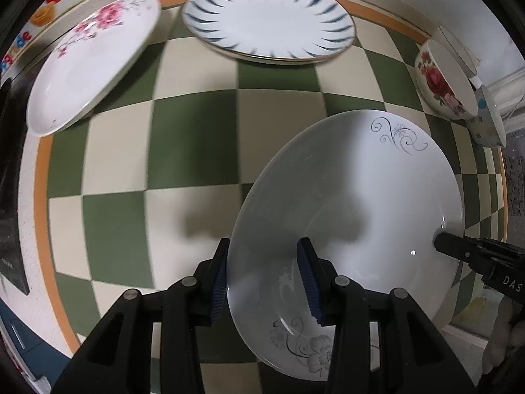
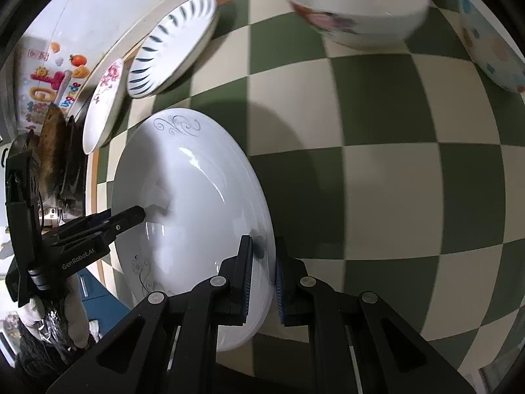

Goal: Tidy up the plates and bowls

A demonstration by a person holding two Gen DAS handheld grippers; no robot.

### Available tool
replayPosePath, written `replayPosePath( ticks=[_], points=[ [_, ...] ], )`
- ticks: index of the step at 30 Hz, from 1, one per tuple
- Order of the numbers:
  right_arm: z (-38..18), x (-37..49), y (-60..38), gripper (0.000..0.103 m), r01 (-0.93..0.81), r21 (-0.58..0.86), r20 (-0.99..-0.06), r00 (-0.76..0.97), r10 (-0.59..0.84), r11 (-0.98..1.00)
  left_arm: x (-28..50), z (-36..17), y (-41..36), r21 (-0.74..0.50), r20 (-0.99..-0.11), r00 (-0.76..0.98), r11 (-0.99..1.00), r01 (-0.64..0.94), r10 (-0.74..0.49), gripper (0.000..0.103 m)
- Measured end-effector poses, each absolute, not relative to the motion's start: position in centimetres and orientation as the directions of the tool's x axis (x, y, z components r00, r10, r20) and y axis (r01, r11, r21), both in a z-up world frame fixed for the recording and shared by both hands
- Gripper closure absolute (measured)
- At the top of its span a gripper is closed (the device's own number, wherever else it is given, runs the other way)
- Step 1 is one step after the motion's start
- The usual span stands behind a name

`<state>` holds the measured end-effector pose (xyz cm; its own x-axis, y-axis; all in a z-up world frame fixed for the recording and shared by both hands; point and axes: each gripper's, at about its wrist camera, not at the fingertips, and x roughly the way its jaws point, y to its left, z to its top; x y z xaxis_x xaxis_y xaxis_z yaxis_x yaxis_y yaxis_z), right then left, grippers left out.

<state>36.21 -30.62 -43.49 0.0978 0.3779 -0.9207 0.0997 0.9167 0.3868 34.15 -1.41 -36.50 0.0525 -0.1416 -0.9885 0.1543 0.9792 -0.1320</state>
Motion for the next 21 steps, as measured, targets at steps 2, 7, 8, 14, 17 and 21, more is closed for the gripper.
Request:
replayPosePath(
  ticks=[2, 7, 8, 14, 17, 21],
  points=[
    [-43.9, 36.2, -31.6, 0.089, 0.117, 0.392, -0.919, 0.096, 0.382, 0.913, 34.3, -36.6, -1.9, -0.12, -0.991, 0.047, 0.979, 0.168, -0.129, 0.065],
    [-44.8, 36.6, -32.7, 0.089, 0.135, 0.399, -0.917, 0.089, 0.39, 0.907, 34.1, -37.0, -3.3, -0.092, -0.994, 0.042, 0.978, 0.188, -0.102, 0.065],
    [-44.9, 36.6, -32.8, 0.089, 0.137, 0.399, -0.917, 0.087, 0.39, 0.907, 34.1, -37.1, -3.3, -0.088, -0.994, 0.04, 0.978, 0.19, -0.097, 0.065],
    [-45.1, 36.7, -32.8, 0.089, 0.13, 0.39, -0.921, 0.075, 0.383, 0.912, 35.3, -38.0, -5.1, -0.08, -0.995, 0.036, 0.981, 0.176, -0.088, 0.065],
    [-45.1, 37.2, -32.3, 0.088, 0.124, 0.383, -0.923, 0.075, 0.376, 0.915, 35.3, -37.9, -5.0, -0.078, -0.996, 0.039, 0.983, 0.168, -0.086, 0.065],
    [-45.0, 37.3, -32.0, 0.087, 0.121, 0.365, -0.93, 0.08, 0.358, 0.923, 35.5, -39.2, -5.9, -0.08, -0.995, 0.041, 0.983, 0.167, -0.088, 0.065]
  ],
)
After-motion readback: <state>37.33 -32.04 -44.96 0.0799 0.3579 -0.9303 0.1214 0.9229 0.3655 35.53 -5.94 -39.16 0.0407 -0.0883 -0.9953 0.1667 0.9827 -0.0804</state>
